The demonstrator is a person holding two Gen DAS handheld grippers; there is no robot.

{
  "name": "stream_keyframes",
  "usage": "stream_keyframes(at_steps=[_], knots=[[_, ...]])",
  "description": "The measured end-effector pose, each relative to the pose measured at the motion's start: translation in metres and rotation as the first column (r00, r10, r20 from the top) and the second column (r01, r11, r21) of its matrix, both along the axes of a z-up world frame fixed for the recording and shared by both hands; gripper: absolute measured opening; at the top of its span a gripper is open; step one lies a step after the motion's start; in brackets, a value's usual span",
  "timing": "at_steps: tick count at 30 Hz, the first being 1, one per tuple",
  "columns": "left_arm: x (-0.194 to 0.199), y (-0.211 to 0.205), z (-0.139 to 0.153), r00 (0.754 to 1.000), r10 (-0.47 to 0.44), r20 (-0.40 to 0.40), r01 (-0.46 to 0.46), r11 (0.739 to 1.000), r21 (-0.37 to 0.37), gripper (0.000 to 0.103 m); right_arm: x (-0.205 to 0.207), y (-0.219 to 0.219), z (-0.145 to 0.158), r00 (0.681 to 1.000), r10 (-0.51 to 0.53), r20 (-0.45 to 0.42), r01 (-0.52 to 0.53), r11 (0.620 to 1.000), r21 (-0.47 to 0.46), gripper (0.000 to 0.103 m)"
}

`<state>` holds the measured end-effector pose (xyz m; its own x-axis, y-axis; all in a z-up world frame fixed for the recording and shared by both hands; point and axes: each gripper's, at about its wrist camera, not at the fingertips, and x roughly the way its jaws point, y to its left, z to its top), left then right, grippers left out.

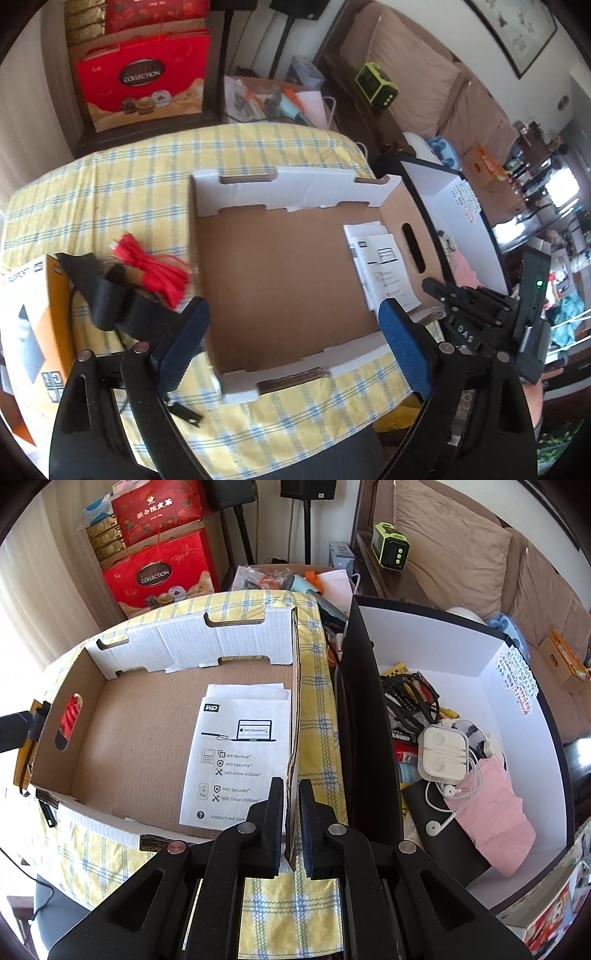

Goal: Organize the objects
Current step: 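Return the left tool to the table while the right tool releases the box wall, then move the left tool over the MY PASSPORT box while the right tool withdraws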

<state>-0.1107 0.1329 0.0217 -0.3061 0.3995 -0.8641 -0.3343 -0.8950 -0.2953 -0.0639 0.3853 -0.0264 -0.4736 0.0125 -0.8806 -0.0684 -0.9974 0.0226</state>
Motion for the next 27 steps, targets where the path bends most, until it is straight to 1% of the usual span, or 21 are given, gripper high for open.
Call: stream_keyframes(at_steps=[4,8,10,15,21,23,24,25,26,27], knots=[[0.004,-0.035,0.005,0.997,0.053,-0.06,-0.058,0.996,-0.075,0.093,0.0,0.0,0.0,1.0,-0.004,-0.001,0.004,1.0,0.001,0.007],[0.004,-0.074,0.005,0.99,0.109,-0.091,-0.12,0.986,-0.115,0.098,0.001,0.001,0.0,1.0,-0.006,-0.002,0.006,1.0,0.001,0.007],[0.004,-0.095,0.003,0.984,0.145,-0.099,-0.157,0.979,-0.126,0.101,0.001,0.001,0.0,1.0,-0.006,-0.002,0.006,1.0,0.001,0.007],[0.005,-0.144,-0.001,0.966,0.223,-0.129,-0.243,0.954,-0.175,0.103,0.002,0.001,0.0,1.0,-0.006,-0.001,0.006,1.0,0.004,0.008],[-0.002,-0.194,-0.02,0.948,0.301,-0.106,-0.317,0.925,-0.21,0.103,0.002,0.002,0.0,1.0,-0.01,-0.001,0.01,1.0,0.007,0.008],[-0.002,-0.208,-0.026,0.941,0.324,-0.096,-0.337,0.92,-0.202,0.103,0.003,0.002,0.0,1.0,-0.015,-0.001,0.015,1.0,0.012,0.009],[-0.002,-0.213,-0.028,0.939,0.333,-0.09,-0.344,0.918,-0.197,0.103,0.003,0.003,0.001,1.0,-0.021,-0.004,0.022,1.0,0.014,0.013],[0.0,-0.218,-0.03,0.937,0.338,-0.085,-0.348,0.917,-0.196,0.103,0.004,0.005,0.003,0.999,-0.034,-0.01,0.035,0.999,0.022,0.025],[0.0,-0.222,-0.032,0.937,0.34,-0.079,-0.349,0.917,-0.192,0.103,0.004,0.006,0.004,0.999,-0.044,-0.016,0.045,0.999,0.03,0.041],[0.001,-0.227,-0.035,0.937,0.343,-0.071,-0.351,0.918,-0.183,0.103,0.005,0.006,0.006,0.999,-0.046,-0.024,0.047,0.998,0.035,0.044]])
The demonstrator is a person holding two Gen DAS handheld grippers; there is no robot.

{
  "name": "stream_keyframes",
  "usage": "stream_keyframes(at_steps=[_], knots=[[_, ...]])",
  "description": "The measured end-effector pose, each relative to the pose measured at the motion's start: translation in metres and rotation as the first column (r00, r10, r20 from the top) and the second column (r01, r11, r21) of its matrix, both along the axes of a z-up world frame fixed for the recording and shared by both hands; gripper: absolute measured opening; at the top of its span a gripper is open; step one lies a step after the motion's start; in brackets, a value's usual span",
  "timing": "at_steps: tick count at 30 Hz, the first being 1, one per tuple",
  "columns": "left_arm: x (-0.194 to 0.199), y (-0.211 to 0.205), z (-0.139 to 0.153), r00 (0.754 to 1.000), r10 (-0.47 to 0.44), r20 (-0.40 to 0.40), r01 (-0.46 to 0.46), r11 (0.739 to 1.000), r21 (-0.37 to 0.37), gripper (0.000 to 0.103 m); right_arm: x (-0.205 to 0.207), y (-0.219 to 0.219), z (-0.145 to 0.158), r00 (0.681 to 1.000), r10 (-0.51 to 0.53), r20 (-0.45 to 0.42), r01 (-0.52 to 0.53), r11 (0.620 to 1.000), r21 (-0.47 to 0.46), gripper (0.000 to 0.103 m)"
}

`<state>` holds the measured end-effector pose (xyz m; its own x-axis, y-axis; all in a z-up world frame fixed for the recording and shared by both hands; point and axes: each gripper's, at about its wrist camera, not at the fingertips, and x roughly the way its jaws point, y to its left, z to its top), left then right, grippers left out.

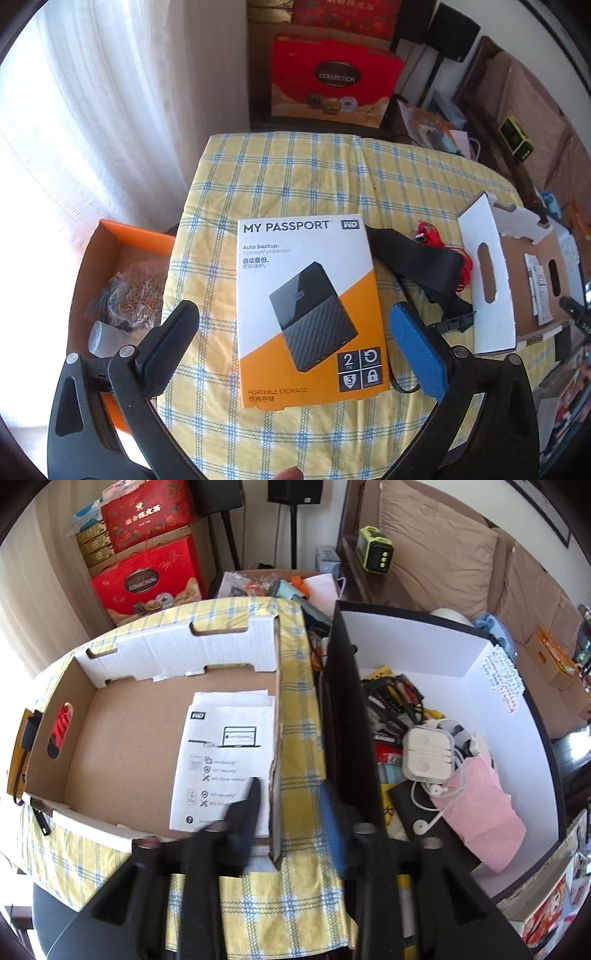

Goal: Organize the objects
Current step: 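Move the left tool over the MY PASSPORT box while the right tool withdraws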

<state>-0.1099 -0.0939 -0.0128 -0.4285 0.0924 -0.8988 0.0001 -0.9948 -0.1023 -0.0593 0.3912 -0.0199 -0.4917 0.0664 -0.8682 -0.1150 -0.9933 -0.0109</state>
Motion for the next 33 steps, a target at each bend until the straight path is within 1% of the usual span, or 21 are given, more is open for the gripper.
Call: stream_keyframes(at_steps=[5,9,13,16,21,24,28,31,33], knots=[[0.002,-0.014,-0.009,1.0,0.013,0.027,-0.014,0.999,0.037,0.103,0.002,-0.006,0.013,1.0,0.002,-0.017,-0.001,1.0,0.024,0.043],[0.004,-0.025,-0.012,0.999,0.021,0.03,-0.023,0.998,0.051,0.103,0.005,-0.022,0.033,0.998,0.022,-0.058,-0.019,0.999,0.043,0.043],[0.003,-0.033,-0.012,0.999,0.027,0.026,-0.029,0.998,0.06,0.103,0.004,-0.053,0.053,0.992,0.083,-0.097,-0.079,0.996,0.041,0.043],[0.002,-0.038,-0.014,0.999,0.032,0.032,-0.034,0.997,0.067,0.102,-0.002,-0.087,0.061,0.983,0.149,-0.103,-0.146,0.989,0.039,0.043],[0.003,-0.044,-0.021,0.998,0.03,0.046,-0.035,0.994,0.101,0.097,-0.014,-0.144,0.063,0.965,0.24,-0.108,-0.24,0.971,0.01,0.043],[0.003,-0.048,-0.025,0.998,0.031,0.058,-0.038,0.991,0.126,0.089,-0.022,-0.184,0.062,0.944,0.312,-0.106,-0.315,0.949,-0.013,0.043],[0.003,-0.051,-0.031,0.997,0.031,0.076,-0.042,0.989,0.145,0.088,-0.03,-0.234,0.057,0.915,0.393,-0.091,-0.395,0.919,0.003,0.042],[0.002,-0.05,-0.033,0.996,0.027,0.083,-0.038,0.989,0.143,0.088,-0.034,-0.251,0.054,0.908,0.409,-0.085,-0.411,0.911,-0.007,0.042],[0.002,-0.05,-0.035,0.996,0.022,0.086,-0.034,0.988,0.148,0.088,-0.039,-0.26,0.051,0.903,0.422,-0.079,-0.426,0.904,-0.042,0.042]])
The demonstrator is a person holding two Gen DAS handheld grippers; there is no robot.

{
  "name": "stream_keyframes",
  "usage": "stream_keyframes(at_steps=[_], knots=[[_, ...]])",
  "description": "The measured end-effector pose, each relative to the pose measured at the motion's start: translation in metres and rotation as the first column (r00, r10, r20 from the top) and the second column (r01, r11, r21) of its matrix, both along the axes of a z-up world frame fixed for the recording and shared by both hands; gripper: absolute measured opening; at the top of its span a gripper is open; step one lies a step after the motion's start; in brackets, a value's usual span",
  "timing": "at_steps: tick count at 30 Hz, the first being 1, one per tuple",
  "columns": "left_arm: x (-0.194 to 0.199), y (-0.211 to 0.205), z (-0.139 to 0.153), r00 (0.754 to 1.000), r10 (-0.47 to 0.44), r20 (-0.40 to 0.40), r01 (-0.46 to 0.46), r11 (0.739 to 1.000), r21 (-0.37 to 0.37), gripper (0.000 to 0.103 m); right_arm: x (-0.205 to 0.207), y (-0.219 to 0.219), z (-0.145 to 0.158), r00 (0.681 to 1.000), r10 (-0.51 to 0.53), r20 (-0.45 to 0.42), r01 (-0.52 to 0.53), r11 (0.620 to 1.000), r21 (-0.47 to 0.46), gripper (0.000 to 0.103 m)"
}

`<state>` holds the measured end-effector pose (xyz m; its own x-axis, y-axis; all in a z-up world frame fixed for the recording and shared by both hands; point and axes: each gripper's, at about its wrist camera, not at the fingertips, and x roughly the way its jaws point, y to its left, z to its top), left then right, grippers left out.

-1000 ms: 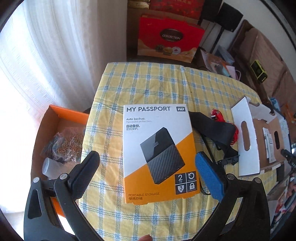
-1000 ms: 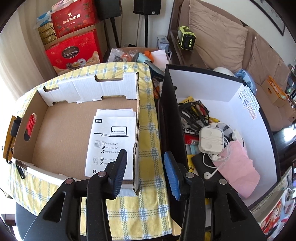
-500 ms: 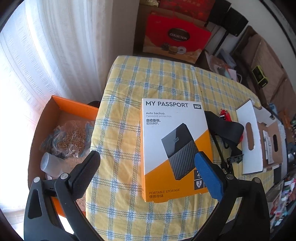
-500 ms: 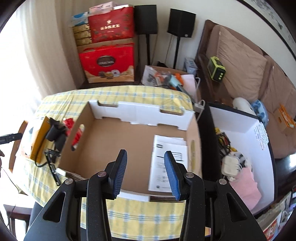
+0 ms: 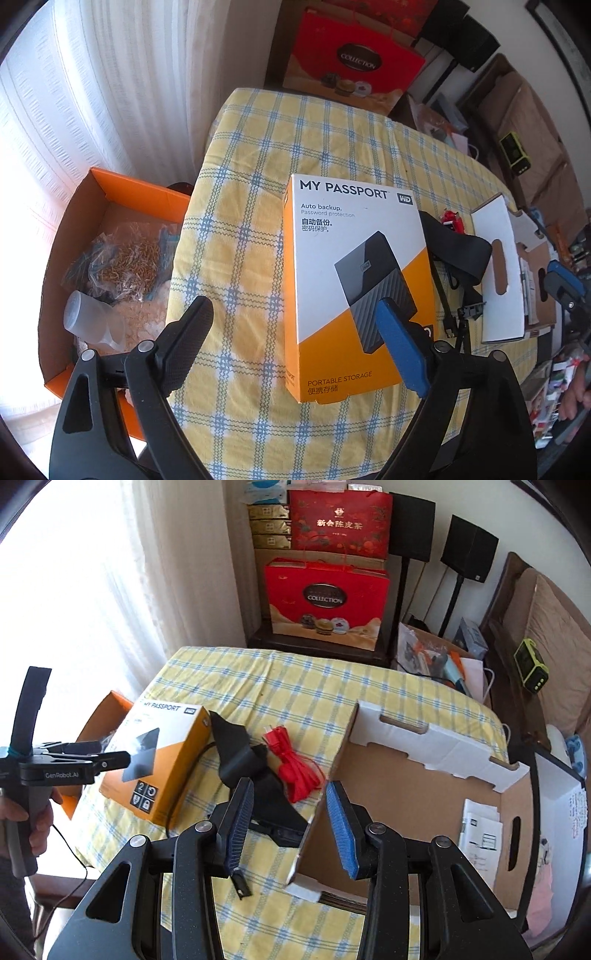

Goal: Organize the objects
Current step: 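Move the left tool over the MY PASSPORT box while the right tool withdraws, then close the left tool on the MY PASSPORT box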

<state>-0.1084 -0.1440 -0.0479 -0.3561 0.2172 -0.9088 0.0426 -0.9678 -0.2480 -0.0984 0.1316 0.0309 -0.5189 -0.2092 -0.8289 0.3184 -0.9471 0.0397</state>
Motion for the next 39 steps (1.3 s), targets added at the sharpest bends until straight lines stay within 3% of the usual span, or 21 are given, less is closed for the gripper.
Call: stream_keyframes(at_steps=[4,17,23,39], knots=[[0.0,0.001,-0.003,1.0,-0.004,-0.001,0.004,0.999,0.037,0.083,-0.008,-0.022,-0.009,0.999,0.031,0.039,-0.029,0.999,-0.042,0.041],[-0.005,-0.008,-0.01,1.0,0.015,0.016,-0.018,0.981,0.192,0.058,-0.027,-0.098,-0.057,0.97,0.161,0.182,-0.129,0.976,-0.175,0.016],[-0.005,-0.008,-0.012,1.0,0.015,0.024,-0.021,0.974,0.228,0.054,-0.03,-0.104,-0.068,0.965,0.165,0.202,-0.127,0.974,-0.19,0.015],[-0.001,-0.007,-0.008,0.998,0.049,0.036,-0.056,0.973,0.223,0.052,-0.026,-0.112,-0.066,0.966,0.175,0.188,-0.147,0.977,-0.153,0.024]])
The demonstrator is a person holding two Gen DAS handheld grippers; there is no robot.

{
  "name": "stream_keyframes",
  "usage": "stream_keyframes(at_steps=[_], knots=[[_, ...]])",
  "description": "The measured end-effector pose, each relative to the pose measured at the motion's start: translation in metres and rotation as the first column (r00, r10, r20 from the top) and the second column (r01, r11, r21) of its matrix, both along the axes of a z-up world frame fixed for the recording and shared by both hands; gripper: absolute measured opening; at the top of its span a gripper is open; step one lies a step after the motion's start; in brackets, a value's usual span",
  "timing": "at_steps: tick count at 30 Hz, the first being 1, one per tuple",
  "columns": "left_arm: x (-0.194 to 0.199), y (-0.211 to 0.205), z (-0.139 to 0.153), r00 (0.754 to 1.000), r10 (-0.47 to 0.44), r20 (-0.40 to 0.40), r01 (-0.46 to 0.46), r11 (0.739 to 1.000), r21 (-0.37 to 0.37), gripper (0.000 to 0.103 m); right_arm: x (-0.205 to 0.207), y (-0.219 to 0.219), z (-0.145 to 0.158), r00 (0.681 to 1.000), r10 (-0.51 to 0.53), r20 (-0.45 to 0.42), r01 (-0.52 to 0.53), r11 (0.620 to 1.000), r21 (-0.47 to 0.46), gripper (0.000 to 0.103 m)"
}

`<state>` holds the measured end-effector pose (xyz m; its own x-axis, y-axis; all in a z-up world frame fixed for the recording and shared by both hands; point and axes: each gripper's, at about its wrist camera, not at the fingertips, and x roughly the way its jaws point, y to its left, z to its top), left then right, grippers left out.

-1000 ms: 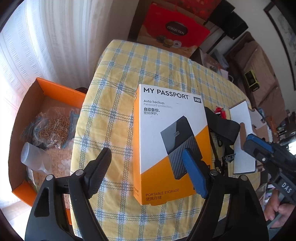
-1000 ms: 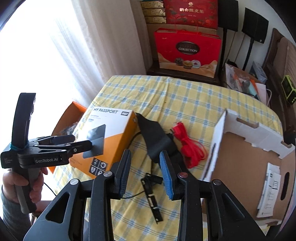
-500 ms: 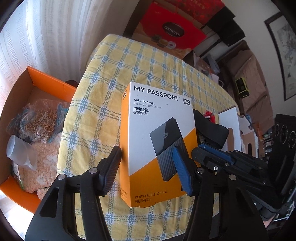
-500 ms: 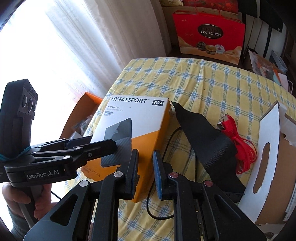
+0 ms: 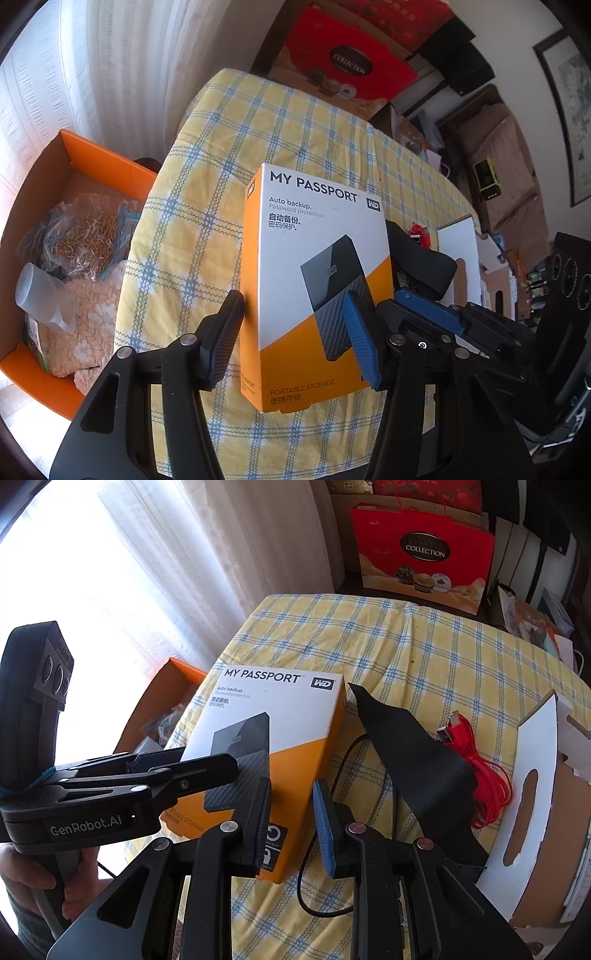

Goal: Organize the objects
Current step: 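Close the left tool on the MY PASSPORT box, then lift the MY PASSPORT box with the left tool toward the cardboard box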

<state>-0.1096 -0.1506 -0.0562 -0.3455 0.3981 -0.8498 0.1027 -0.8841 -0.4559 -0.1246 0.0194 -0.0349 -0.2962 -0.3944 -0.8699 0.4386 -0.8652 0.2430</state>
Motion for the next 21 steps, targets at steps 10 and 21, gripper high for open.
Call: stream_keyframes(at_steps=[10,21], knots=[[0.007,0.002,0.027,0.999,0.013,-0.043,-0.013,1.0,0.015,0.052,0.004,0.005,0.022,0.999,-0.01,-0.042,0.009,1.0,-0.024,0.021],[0.0,0.046,0.072,0.993,-0.044,-0.113,0.05,0.997,0.05,0.052,0.008,0.053,0.073,0.989,-0.074,-0.126,0.07,0.997,-0.033,0.021]])
